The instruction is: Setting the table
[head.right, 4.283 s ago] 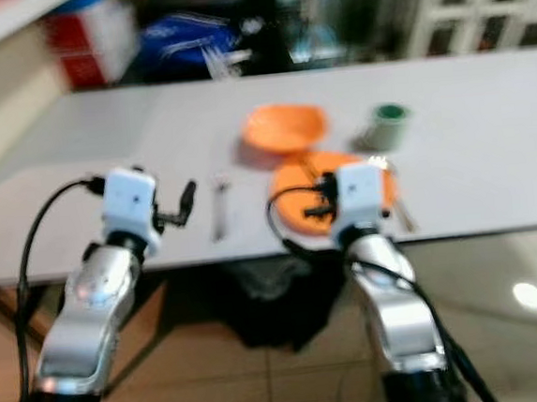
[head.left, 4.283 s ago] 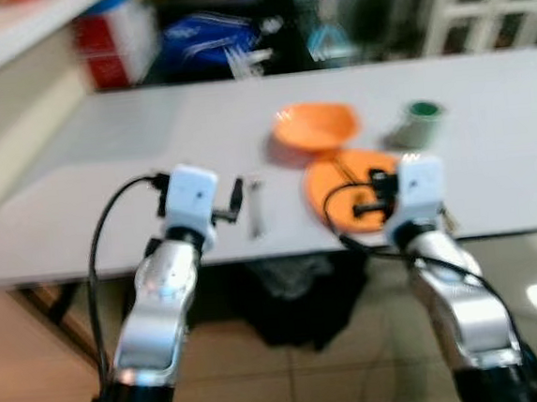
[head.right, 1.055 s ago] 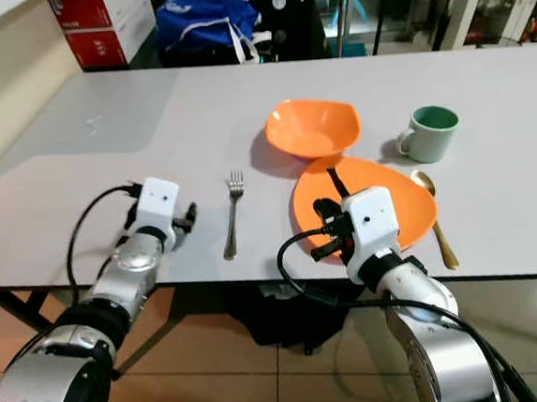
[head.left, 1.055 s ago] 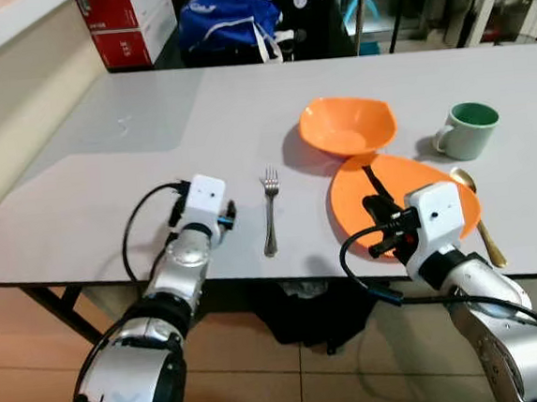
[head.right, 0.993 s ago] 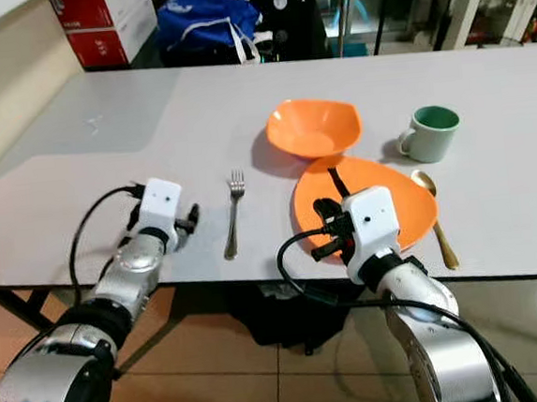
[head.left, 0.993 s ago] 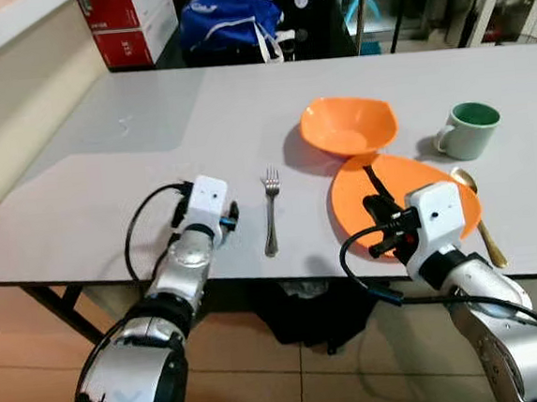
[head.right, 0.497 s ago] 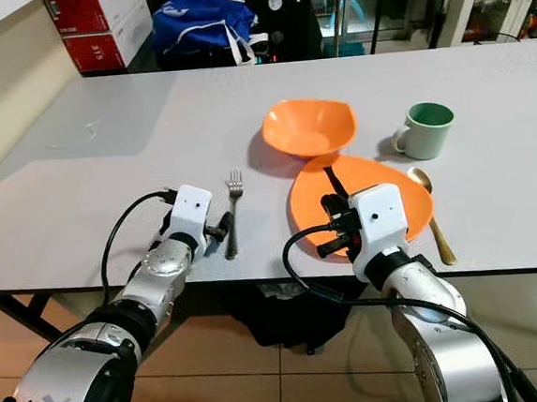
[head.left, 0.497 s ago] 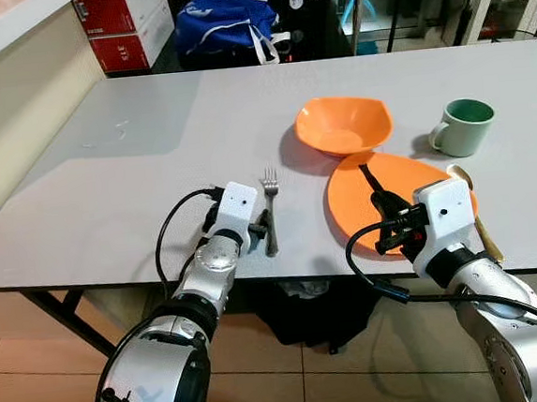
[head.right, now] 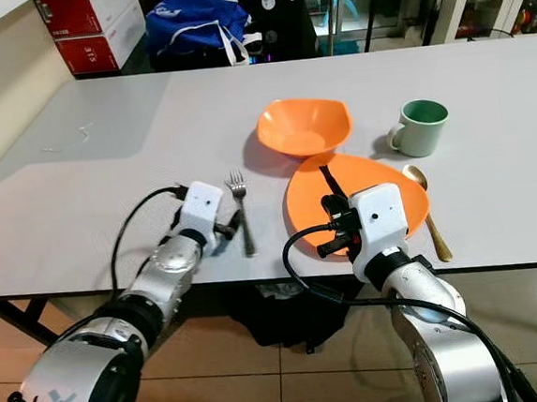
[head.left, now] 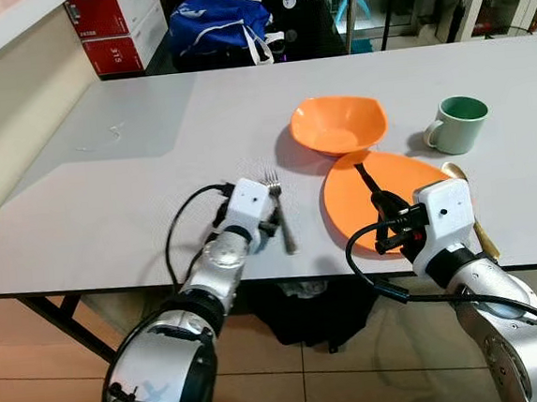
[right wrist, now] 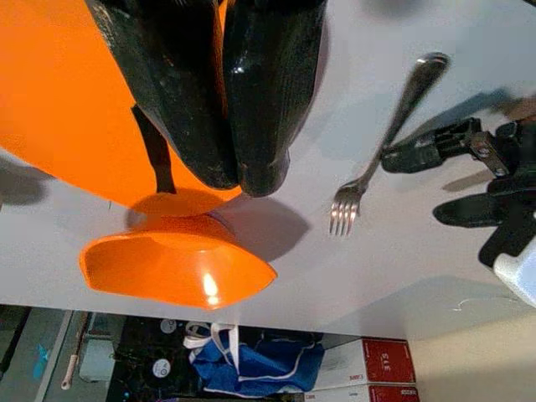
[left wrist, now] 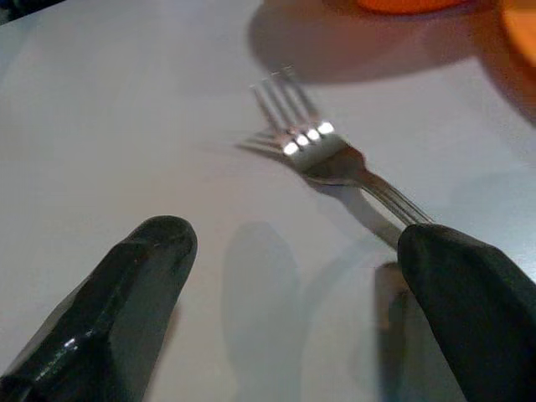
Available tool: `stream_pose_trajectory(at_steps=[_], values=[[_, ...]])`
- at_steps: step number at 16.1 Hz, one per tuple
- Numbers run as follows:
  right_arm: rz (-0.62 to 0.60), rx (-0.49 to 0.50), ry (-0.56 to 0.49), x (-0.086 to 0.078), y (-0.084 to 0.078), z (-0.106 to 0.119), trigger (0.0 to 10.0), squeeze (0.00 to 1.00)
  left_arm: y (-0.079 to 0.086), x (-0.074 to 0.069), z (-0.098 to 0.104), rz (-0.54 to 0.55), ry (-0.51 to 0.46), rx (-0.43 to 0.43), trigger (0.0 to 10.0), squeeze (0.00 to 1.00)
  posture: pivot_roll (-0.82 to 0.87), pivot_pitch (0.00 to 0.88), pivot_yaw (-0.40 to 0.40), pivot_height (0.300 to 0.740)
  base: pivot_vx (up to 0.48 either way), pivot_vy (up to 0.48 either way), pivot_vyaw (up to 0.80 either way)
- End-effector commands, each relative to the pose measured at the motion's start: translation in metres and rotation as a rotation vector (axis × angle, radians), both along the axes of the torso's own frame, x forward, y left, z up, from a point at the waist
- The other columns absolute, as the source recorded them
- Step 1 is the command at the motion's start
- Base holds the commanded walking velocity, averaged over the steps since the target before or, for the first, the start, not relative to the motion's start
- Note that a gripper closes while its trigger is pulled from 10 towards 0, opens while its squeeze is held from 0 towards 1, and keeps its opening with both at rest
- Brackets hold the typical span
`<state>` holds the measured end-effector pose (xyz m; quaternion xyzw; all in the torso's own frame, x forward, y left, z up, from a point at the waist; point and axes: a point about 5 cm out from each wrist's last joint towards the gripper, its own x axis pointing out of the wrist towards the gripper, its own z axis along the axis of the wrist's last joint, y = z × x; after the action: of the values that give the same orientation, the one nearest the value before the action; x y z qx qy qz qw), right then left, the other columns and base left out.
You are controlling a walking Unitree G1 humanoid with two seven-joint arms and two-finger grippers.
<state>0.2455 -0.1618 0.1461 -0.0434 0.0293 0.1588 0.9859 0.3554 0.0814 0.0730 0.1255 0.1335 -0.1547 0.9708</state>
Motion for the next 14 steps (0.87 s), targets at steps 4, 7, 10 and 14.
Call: stream_pose_trajectory(at_steps=[4, 7, 10, 14], values=[[-0.006, 0.004, -0.021, -0.003, 0.000, 0.006, 10.0, 0.00, -0.004, 0.003, 0.005, -0.017, -0.015, 0.004, 10.0, 0.00, -0.30, 0.000, 0.113, 0.740, 0.000, 0.000, 0.00], [-0.009, 0.036, -0.038, -0.004, 0.001, 0.009, 10.0, 0.00, 0.011, 0.009, 0.013, 0.030, -0.055, -0.034, 10.0, 0.00, -0.29, 0.000, 0.115, 0.740, 0.000, 0.000, 0.00], [-0.007, 0.061, -0.040, -0.004, 0.004, 0.009, 10.0, 0.00, 0.027, 0.010, 0.012, 0.072, -0.063, -0.009, 10.0, 0.00, -0.28, 0.000, 0.107, 0.740, 0.000, 0.000, 0.00], [-0.011, 0.058, -0.055, -0.011, 0.000, 0.019, 10.0, 0.00, 0.049, 0.022, 0.025, 0.260, -0.050, 0.006, 10.0, 0.00, -0.34, 0.012, 0.112, 0.740, 0.000, 0.000, 0.00]])
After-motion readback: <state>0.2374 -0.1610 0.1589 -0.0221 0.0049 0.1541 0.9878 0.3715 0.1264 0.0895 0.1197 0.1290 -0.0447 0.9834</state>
